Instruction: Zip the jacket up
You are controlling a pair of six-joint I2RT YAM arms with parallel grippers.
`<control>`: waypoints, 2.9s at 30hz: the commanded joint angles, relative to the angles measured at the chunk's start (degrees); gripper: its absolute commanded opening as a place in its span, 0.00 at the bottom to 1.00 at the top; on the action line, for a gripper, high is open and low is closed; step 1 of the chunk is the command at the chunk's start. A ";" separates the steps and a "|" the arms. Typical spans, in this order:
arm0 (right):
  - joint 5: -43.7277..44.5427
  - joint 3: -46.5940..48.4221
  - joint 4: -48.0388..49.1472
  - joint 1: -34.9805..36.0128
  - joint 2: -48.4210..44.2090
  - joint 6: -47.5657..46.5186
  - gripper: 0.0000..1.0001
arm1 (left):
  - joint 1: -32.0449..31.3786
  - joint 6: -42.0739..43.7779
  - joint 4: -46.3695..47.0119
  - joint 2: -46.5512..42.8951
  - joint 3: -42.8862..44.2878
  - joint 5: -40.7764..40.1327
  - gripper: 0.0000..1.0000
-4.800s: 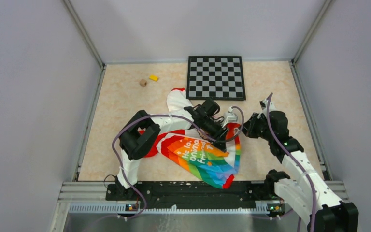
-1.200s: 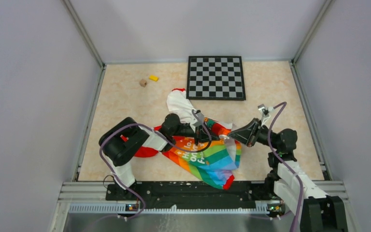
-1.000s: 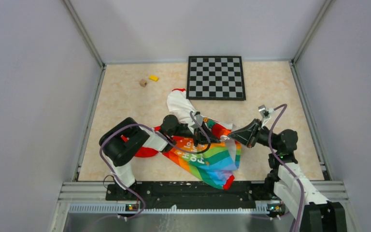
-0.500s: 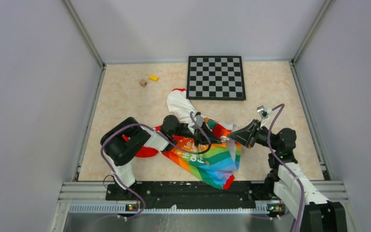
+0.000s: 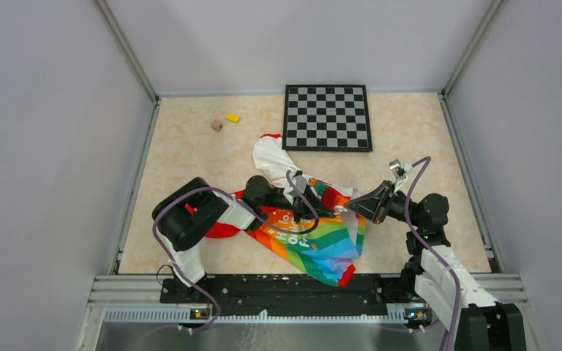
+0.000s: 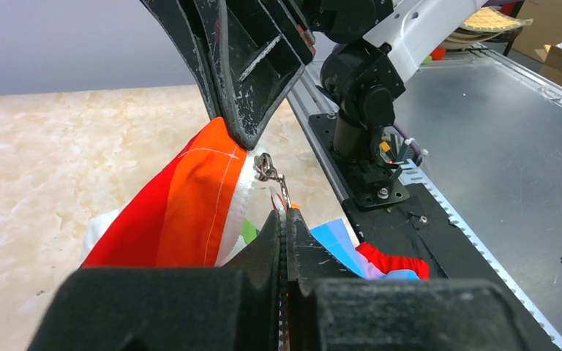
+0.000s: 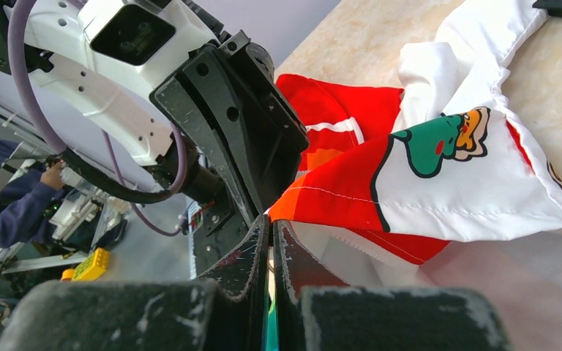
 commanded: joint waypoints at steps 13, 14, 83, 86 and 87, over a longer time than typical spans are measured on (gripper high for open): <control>-1.14 0.68 9.28 0.58 2.36 2.08 0.00 | 2.43 -7.51 15.20 0.72 -0.81 0.14 0.00; -1.11 0.66 9.29 0.58 2.44 1.98 0.00 | 2.43 -7.88 15.44 0.85 -0.65 0.27 0.00; -1.67 -0.12 12.12 2.80 5.46 1.64 0.00 | 0.80 -8.45 18.54 -1.07 1.35 -2.55 0.00; -1.74 -0.12 12.08 3.13 5.45 1.64 0.00 | 0.61 -8.66 18.53 -0.94 1.82 -2.53 0.00; -1.75 -0.14 12.16 3.17 5.51 1.58 0.00 | 0.47 -8.82 18.58 -0.75 2.13 -2.44 0.00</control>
